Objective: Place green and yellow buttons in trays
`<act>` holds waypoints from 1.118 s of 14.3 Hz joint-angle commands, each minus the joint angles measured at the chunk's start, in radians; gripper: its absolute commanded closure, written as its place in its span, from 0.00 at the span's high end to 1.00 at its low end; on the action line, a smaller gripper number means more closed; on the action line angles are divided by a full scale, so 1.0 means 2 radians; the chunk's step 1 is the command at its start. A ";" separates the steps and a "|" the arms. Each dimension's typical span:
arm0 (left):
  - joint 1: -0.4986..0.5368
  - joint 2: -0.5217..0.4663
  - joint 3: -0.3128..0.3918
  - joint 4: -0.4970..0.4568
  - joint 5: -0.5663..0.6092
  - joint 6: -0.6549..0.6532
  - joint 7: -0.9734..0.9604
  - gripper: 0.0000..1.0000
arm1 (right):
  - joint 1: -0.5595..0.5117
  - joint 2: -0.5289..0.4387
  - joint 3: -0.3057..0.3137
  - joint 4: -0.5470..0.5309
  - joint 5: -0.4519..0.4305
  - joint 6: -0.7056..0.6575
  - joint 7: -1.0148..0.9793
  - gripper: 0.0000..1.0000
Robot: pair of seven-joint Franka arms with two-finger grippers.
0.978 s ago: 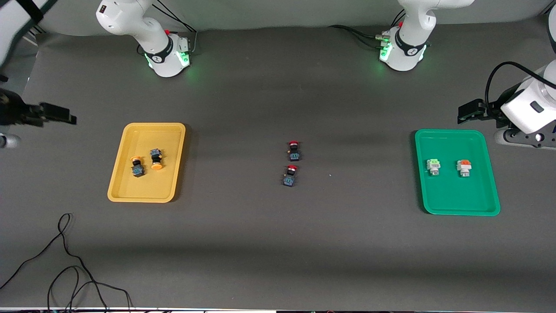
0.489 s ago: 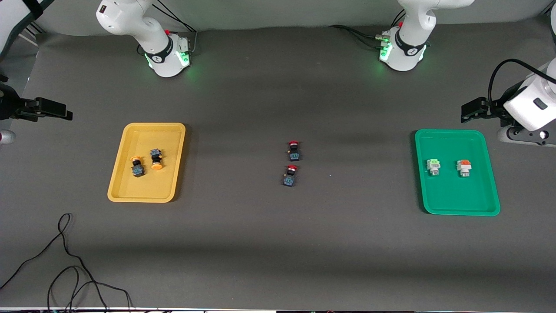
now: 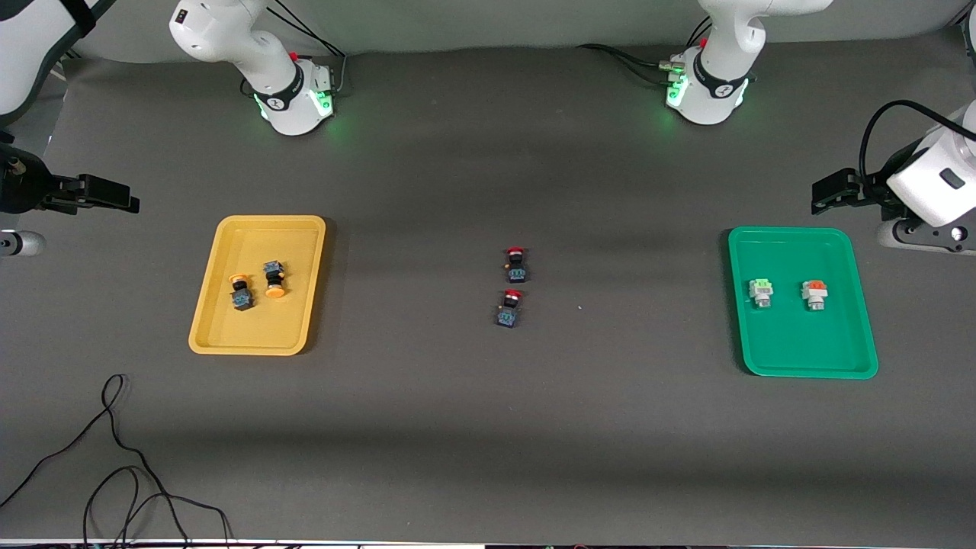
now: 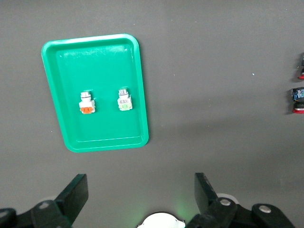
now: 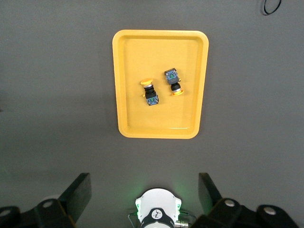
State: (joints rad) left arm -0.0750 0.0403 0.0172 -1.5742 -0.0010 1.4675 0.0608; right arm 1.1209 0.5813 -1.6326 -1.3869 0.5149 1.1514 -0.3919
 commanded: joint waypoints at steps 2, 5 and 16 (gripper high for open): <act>-0.006 -0.006 0.004 0.002 0.007 -0.001 0.003 1.00 | 0.000 -0.006 0.014 0.008 -0.012 -0.017 0.029 1.00; -0.006 -0.005 0.004 0.002 0.007 0.002 0.003 1.00 | -0.033 -0.011 0.042 0.015 -0.012 -0.020 0.030 1.00; -0.007 -0.004 0.004 0.002 0.007 0.006 0.003 1.00 | -0.254 -0.120 0.369 0.091 -0.151 -0.030 0.095 1.00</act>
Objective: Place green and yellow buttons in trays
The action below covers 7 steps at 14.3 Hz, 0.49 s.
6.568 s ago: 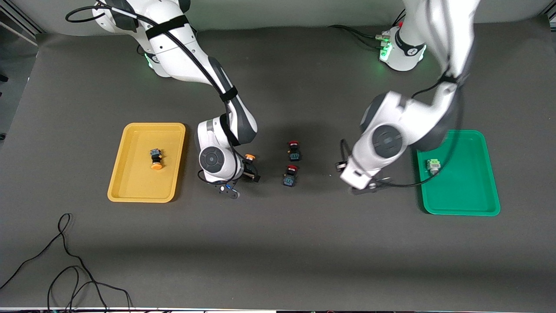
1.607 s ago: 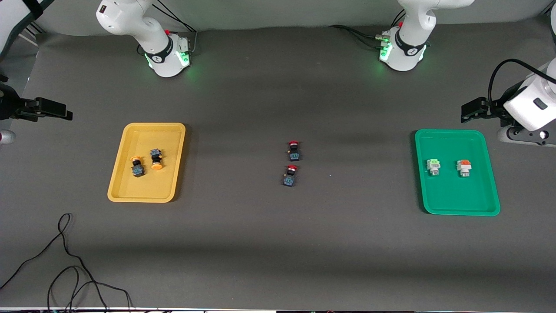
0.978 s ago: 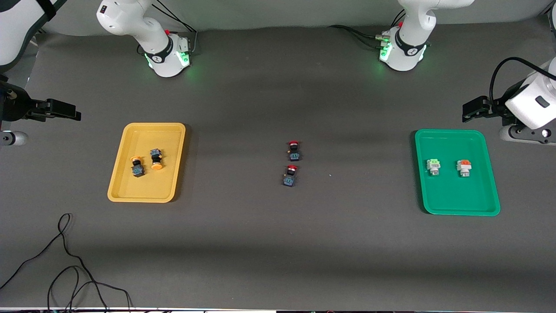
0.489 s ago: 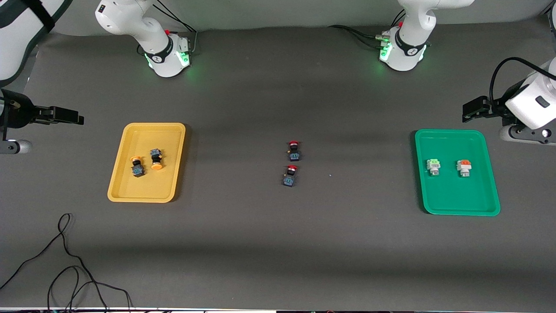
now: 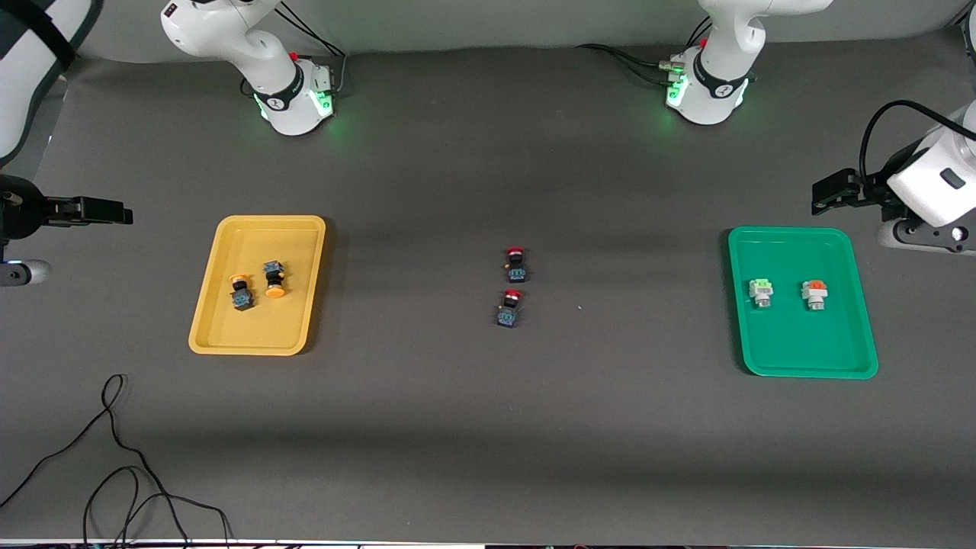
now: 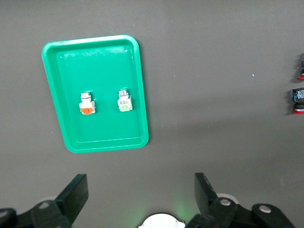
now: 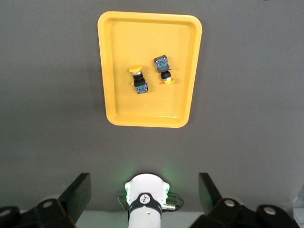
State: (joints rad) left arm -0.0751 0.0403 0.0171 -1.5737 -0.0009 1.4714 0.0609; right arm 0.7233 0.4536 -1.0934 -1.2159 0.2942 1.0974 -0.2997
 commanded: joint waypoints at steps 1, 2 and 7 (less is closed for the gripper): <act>-0.006 -0.004 0.004 0.001 0.007 0.005 0.003 1.00 | -0.087 -0.069 0.152 0.005 -0.066 0.003 0.054 1.00; -0.006 -0.004 0.004 0.001 0.007 0.005 0.003 1.00 | -0.114 -0.080 0.195 0.003 -0.089 0.007 0.055 1.00; -0.006 -0.004 0.004 0.002 0.007 0.006 0.003 1.00 | -0.229 -0.175 0.355 -0.099 -0.154 0.092 0.055 1.00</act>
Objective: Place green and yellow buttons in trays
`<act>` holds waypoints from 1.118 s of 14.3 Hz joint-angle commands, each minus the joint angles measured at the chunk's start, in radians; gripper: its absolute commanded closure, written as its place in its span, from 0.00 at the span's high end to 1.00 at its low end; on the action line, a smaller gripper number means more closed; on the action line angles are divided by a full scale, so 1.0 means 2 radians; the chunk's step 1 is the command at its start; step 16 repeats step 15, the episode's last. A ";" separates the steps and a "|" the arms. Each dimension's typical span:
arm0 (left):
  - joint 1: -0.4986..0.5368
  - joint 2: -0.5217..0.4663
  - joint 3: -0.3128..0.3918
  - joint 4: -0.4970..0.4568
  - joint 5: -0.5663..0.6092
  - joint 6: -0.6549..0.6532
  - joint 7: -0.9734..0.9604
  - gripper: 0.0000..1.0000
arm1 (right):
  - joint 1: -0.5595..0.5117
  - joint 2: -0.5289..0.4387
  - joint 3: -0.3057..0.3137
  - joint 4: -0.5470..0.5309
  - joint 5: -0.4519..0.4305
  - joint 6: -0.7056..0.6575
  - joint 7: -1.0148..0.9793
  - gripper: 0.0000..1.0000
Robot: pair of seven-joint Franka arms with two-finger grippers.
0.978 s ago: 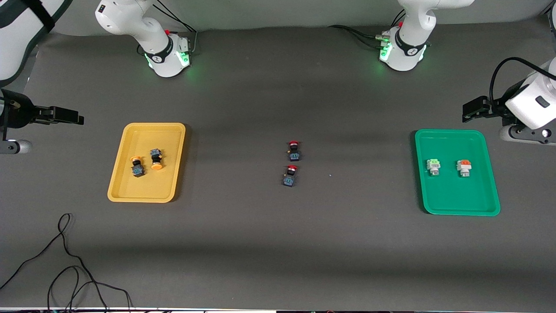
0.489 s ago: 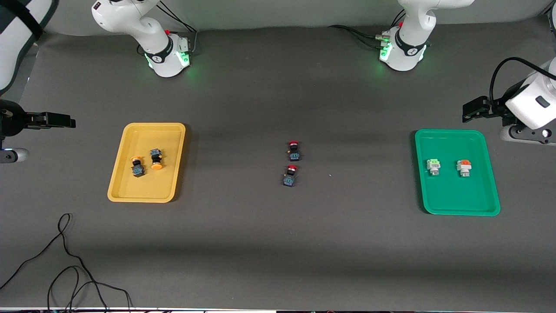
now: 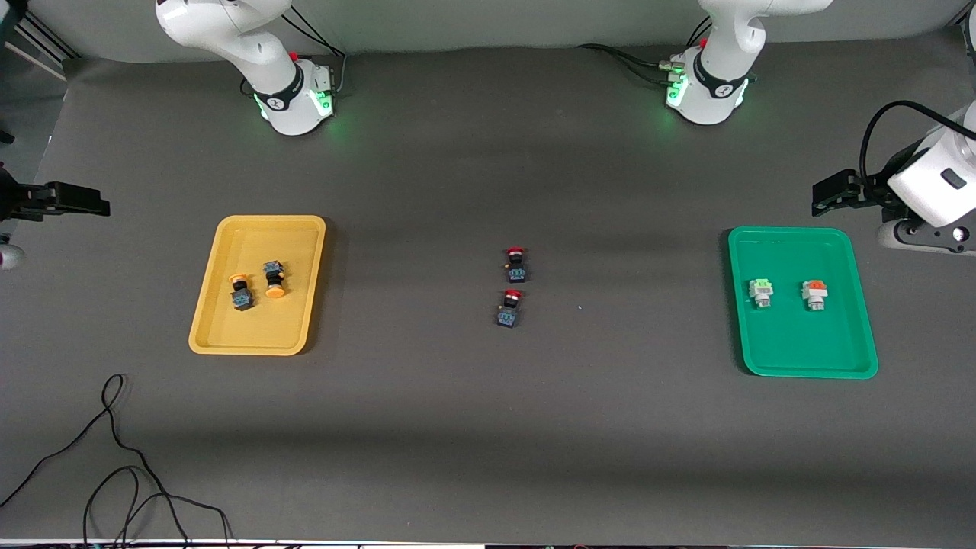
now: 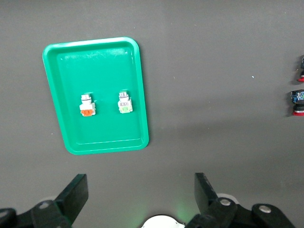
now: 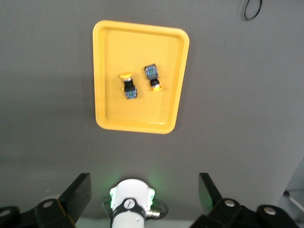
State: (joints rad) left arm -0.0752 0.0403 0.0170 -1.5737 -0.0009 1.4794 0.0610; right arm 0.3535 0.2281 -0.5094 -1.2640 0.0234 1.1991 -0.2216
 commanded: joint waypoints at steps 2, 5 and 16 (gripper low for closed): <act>-0.006 -0.004 0.004 0.001 0.007 0.002 0.003 1.00 | -0.113 -0.090 0.133 -0.109 -0.019 0.072 0.016 1.00; -0.006 -0.004 0.004 0.001 0.007 0.002 0.003 1.00 | -0.160 -0.102 0.175 -0.109 -0.016 0.075 0.020 1.00; -0.006 -0.005 0.004 0.001 0.006 0.002 0.003 1.00 | -0.157 -0.109 0.181 -0.100 -0.019 0.077 0.054 1.00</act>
